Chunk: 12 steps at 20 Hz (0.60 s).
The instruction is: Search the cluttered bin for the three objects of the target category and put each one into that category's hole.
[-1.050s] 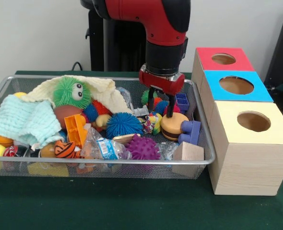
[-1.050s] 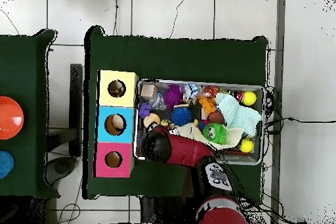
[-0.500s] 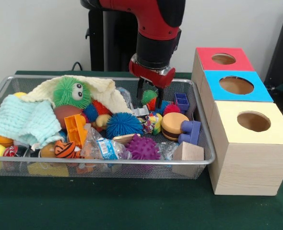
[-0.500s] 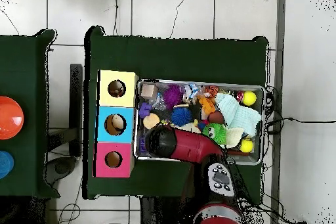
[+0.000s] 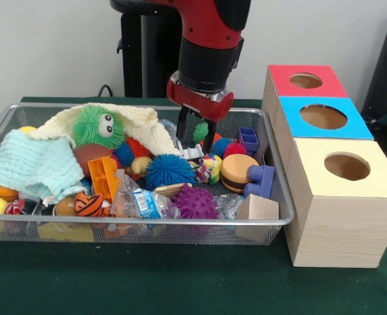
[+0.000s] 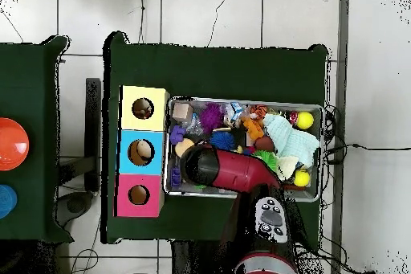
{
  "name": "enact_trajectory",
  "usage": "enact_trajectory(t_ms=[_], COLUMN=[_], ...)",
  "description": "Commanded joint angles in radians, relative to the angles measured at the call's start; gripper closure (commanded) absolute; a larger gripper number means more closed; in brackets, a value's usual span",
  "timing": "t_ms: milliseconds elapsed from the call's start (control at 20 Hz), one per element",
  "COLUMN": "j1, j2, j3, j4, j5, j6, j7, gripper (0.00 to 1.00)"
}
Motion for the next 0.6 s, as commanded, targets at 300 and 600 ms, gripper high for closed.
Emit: enact_trajectory(t_ms=[300, 600], j1=[-0.013, -0.041], j2=[-0.019, 0.001], j3=[0.038, 0.062], j4=[-0.17, -0.15], j5=[0.01, -0.004], j6=[0.231, 0.163], j7=[0.039, 0.036], gripper=[0.0, 0.0])
